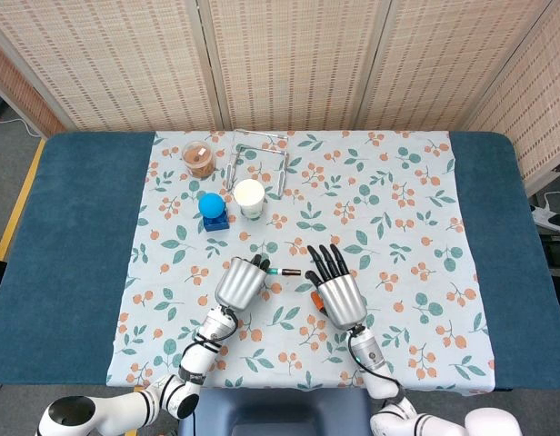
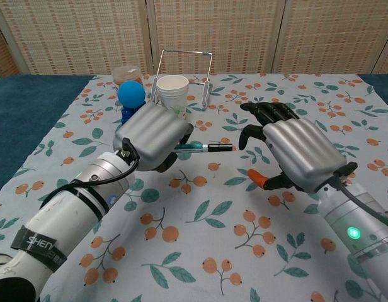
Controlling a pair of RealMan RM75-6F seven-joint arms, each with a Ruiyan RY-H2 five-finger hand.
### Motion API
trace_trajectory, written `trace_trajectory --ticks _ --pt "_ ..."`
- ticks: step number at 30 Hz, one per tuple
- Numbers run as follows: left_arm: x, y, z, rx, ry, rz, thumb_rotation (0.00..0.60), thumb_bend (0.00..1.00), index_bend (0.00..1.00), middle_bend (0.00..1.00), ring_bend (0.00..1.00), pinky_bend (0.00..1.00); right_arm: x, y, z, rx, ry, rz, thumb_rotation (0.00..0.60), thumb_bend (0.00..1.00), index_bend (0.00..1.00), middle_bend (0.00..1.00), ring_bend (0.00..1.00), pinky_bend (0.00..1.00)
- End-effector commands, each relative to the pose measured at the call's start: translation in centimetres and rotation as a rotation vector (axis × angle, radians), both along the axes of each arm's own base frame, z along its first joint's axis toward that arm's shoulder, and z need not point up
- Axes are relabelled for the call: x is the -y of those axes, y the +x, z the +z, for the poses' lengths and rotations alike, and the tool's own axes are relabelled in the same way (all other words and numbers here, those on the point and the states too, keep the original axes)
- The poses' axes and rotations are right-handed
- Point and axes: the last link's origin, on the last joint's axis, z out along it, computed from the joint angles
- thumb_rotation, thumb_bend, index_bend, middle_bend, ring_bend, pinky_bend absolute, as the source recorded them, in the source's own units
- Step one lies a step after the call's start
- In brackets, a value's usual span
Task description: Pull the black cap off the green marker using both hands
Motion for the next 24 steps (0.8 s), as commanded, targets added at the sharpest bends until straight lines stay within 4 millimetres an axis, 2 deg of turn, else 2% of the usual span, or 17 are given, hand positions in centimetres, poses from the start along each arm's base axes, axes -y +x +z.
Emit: trace_trajectory --ticks 1,13,24 --pt "0.0 -0.1 0.2 -0.006 -0.004 0.005 0.6 0.45 0.88 0.97 0.83 1.0 0.7 1.5 -0.8 0.046 -0.005 0.028 0.6 0.19 0.42 0.06 0.0 0.04" --pt "0.6 0.5 0.5 -0.013 -0.013 -0.008 0.6 0.44 0.87 0.96 0.83 1.0 2.3 3.7 -2.0 0.046 -0.037 0.047 0.6 0.19 0.47 0.08 0.0 0.05" --pt "0.7 0.4 0.6 -0.019 -0.014 -0.007 0.6 0.45 0.87 0.96 0.83 1.0 3.0 3.8 -2.4 0.049 -0.036 0.022 0.6 0.19 0.5 0.09 0.0 0.05"
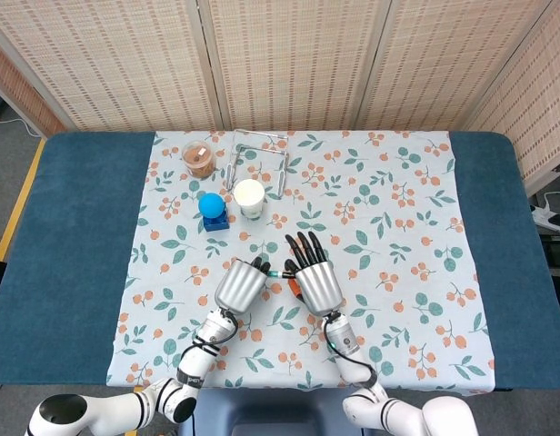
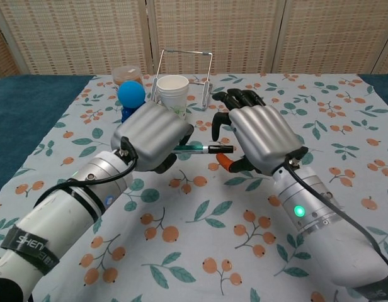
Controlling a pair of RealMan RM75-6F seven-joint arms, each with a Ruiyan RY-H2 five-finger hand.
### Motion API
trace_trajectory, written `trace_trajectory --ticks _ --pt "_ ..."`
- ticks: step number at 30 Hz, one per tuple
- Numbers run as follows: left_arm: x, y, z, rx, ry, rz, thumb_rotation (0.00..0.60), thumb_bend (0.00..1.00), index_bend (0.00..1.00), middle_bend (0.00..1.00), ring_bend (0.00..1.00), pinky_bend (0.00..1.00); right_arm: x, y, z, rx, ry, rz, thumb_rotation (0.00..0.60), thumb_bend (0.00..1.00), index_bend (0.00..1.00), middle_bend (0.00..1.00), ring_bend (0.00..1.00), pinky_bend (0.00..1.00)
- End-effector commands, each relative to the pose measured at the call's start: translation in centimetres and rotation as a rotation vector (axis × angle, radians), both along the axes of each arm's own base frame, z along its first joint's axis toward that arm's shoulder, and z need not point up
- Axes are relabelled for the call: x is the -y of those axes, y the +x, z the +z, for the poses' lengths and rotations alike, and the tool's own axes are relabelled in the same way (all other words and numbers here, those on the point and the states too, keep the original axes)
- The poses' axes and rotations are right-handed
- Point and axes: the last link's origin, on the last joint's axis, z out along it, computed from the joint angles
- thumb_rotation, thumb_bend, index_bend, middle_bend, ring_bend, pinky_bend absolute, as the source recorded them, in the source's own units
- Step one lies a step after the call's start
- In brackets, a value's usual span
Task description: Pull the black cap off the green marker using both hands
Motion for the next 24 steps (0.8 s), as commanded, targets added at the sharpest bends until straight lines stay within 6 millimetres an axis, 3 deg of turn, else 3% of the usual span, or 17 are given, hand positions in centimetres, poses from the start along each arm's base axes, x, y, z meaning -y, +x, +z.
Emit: trace_trajectory --ticks 1,19,24 --pt "0.02 0.01 -0.01 -0.001 0.0 -0.001 0.6 0.45 0.87 0.96 0.83 1.0 0.02 0.06 -0.05 0.002 0.001 0.0 0.6 0.19 0.5 0.09 0.0 0.05" --pt "0.26 0.0 0.3 0.005 -0.003 -0.013 0.6 0.44 0.87 0.96 0.84 1.0 0.47 -0.08 -0.27 0.011 0.016 -0.026 0.6 0.2 0.57 0.11 0.0 0.05" --pt "0.38 0.05 0.38 0.009 -0.005 -0.017 0.6 0.45 0.87 0.96 0.84 1.0 0.49 -0.06 -0.3 0.01 0.018 -0.026 0.6 0.26 0.61 0.13 0.0 0.06"
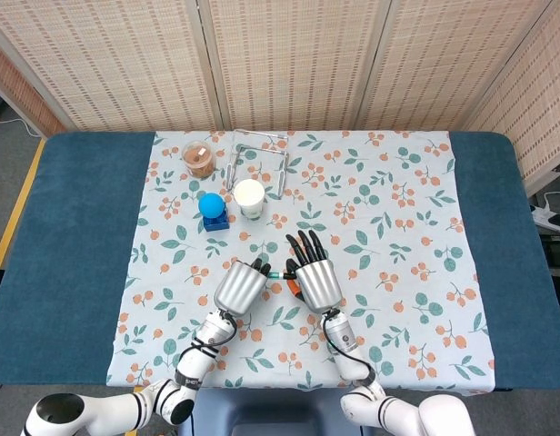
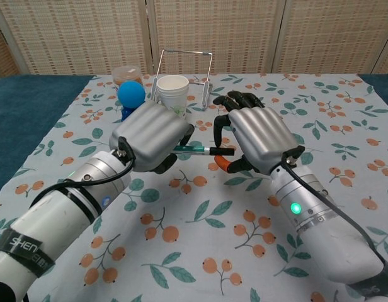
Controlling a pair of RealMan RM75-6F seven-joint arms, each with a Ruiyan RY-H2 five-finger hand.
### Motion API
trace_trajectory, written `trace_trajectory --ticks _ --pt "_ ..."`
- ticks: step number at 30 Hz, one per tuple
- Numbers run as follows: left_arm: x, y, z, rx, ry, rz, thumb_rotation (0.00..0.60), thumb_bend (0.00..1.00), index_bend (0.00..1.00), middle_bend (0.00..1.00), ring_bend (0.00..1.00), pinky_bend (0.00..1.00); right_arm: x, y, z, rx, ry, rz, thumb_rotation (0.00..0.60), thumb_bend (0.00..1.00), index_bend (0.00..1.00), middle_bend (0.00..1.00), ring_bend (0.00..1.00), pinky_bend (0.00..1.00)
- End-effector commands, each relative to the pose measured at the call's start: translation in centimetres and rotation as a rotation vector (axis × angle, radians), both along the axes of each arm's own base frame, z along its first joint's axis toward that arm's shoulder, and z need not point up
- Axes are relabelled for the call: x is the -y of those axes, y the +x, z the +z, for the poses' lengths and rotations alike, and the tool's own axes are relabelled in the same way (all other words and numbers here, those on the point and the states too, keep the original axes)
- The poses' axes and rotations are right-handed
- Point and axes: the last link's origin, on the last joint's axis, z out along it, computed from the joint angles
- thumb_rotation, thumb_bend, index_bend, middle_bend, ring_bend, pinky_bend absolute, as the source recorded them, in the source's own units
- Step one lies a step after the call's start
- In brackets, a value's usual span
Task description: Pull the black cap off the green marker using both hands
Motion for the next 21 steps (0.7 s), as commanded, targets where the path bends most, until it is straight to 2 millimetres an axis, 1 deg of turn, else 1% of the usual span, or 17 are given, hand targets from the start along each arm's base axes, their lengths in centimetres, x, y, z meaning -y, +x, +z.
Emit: trace_trajectory --ticks 1,8,11,15,21 --pt "0.0 0.0 0.1 0.001 0.001 -0.002 0.6 0.45 0.87 0.96 0.84 1.0 0.0 0.0 0.0 0.004 0.001 0.002 0.6 0.27 0.62 0.13 0.0 0.06" --pt "0.0 0.2 0.3 0.009 0.007 -0.005 0.6 0.45 0.87 0.97 0.84 1.0 0.1 0.1 0.2 0.017 -0.002 -0.005 0.6 0.42 0.73 0.2 0.0 0.06" --pt "0.0 0.2 0.4 0.011 0.012 -0.007 0.6 0.45 0.88 0.97 0.84 1.0 0.2 0.1 0.4 0.02 -0.009 -0.01 0.6 0.49 0.79 0.23 0.02 0.06" --pt "-0.3 0.2 0.5 0.019 0.025 -0.011 0.6 0.49 0.9 0.99 0.84 1.0 0.3 0.1 0.7 0.026 -0.017 -0.014 0.6 0.56 0.88 0.27 0.04 0.06" --pt "-1.0 -0.1 0.4 0.015 0.036 -0.01 0.6 0.5 0.91 0.99 0.84 1.0 0.6 -0.1 1.3 0.017 -0.033 -0.022 0.6 0.58 0.92 0.28 0.04 0.06"
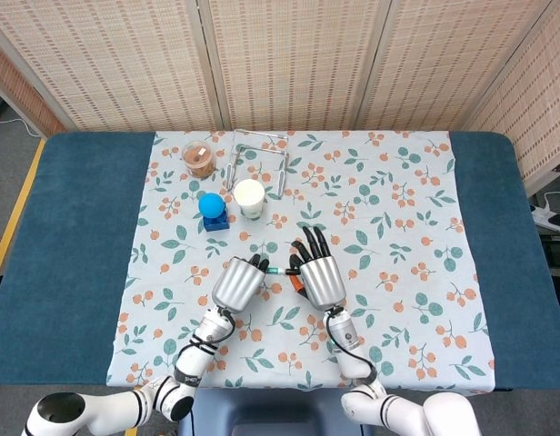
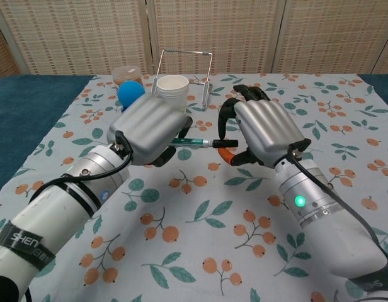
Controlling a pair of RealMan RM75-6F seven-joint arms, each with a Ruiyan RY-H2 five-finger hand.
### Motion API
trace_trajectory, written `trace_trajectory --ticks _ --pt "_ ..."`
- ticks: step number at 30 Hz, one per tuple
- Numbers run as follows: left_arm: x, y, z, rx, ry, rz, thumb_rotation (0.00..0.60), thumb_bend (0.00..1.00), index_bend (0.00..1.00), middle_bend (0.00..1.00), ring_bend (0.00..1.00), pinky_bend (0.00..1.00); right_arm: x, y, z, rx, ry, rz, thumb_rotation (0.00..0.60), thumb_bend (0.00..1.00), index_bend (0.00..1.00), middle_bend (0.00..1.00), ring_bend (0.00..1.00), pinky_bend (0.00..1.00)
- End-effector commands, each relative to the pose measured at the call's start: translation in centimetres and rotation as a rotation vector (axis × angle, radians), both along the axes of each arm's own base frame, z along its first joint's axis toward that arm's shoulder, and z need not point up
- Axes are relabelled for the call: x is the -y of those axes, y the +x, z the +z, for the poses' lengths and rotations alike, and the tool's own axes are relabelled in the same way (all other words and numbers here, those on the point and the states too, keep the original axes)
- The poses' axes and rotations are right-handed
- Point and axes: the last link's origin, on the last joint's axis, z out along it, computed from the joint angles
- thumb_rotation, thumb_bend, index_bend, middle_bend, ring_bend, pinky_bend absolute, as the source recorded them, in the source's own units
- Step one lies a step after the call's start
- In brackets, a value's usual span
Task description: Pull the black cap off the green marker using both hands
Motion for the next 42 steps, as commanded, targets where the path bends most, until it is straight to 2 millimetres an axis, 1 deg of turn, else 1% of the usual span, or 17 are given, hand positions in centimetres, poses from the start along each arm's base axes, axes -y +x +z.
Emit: trace_trajectory --ticks 1,9,13,16,18,21,22,24,25,26,30,33,36,39,42 --pt "-0.3 0.0 0.0 0.003 0.002 0.0 0.6 0.5 0.91 0.99 0.84 1.0 0.2 -0.2 0.4 -0.003 -0.01 -0.007 0.6 0.58 0.92 0.28 0.04 0.06" --pt "-0.9 -0.5 0.3 -0.003 0.014 -0.006 0.6 0.5 0.91 1.0 0.84 1.0 1.0 -1.0 1.5 -0.005 -0.029 -0.029 0.6 0.58 0.92 0.28 0.04 0.06" --pt "-1.3 -1.5 0.8 -0.025 0.021 -0.007 0.6 0.5 0.91 0.99 0.84 1.0 1.0 -2.2 2.0 -0.032 -0.027 -0.045 0.6 0.58 0.92 0.28 0.04 0.06" --pt "-1.8 -3.1 1.1 -0.065 0.019 0.023 0.6 0.49 0.86 0.94 0.84 1.0 1.1 -3.1 1.9 -0.038 0.009 -0.079 0.6 0.58 0.92 0.28 0.04 0.06" --pt "-2.3 -3.9 1.3 -0.091 0.021 0.048 0.6 0.48 0.8 0.87 0.84 1.0 1.0 -3.4 1.6 -0.045 0.042 -0.1 0.6 0.58 0.88 0.28 0.04 0.06" --pt "-3.2 -5.2 1.7 -0.108 0.01 0.106 0.6 0.48 0.73 0.78 0.84 1.0 0.8 -3.5 1.2 -0.059 0.097 -0.112 0.6 0.58 0.72 0.28 0.04 0.06" --pt "-3.4 -5.7 1.9 -0.112 -0.001 0.129 0.6 0.48 0.7 0.76 0.84 1.0 0.7 -3.5 1.1 -0.065 0.115 -0.114 0.6 0.58 0.68 0.28 0.04 0.06" --pt "-3.6 -6.4 2.1 -0.127 -0.015 0.157 0.6 0.48 0.65 0.71 0.84 1.0 0.7 -3.5 0.9 -0.089 0.137 -0.125 0.6 0.58 0.55 0.25 0.04 0.06" --pt "-3.7 -6.9 2.3 -0.14 -0.022 0.172 0.6 0.47 0.61 0.67 0.83 1.0 0.7 -3.5 0.8 -0.105 0.151 -0.136 0.6 0.58 0.5 0.24 0.03 0.06" --pt "-3.8 -7.2 2.4 -0.145 -0.029 0.184 0.6 0.47 0.56 0.64 0.83 1.0 0.7 -3.5 0.7 -0.114 0.158 -0.142 0.6 0.57 0.42 0.21 0.02 0.06" --pt "-3.7 -8.2 2.8 -0.142 -0.078 0.249 0.6 0.46 0.41 0.5 0.82 1.0 0.5 -3.4 0.4 -0.143 0.191 -0.174 0.6 0.52 0.21 0.13 0.0 0.04" --pt "-3.4 -8.6 3.2 -0.148 -0.118 0.284 0.6 0.45 0.31 0.41 0.81 1.0 0.4 -3.2 0.2 -0.156 0.214 -0.193 0.6 0.46 0.1 0.09 0.0 0.02" --pt "-3.0 -8.6 3.6 -0.148 -0.165 0.311 0.6 0.44 0.23 0.29 0.79 1.0 0.2 -2.9 0.3 -0.148 0.223 -0.194 0.6 0.41 0.02 0.08 0.0 0.02" --pt "-2.5 -8.3 4.4 -0.121 -0.214 0.331 0.6 0.42 0.14 0.18 0.75 1.0 -0.1 -2.5 0.9 -0.131 0.215 -0.178 0.6 0.39 0.0 0.08 0.0 0.02" --pt "-2.2 -7.5 5.5 -0.086 -0.225 0.319 0.6 0.41 0.06 0.08 0.71 0.99 -0.5 -2.4 2.0 -0.111 0.197 -0.164 0.6 0.38 0.0 0.07 0.0 0.02"
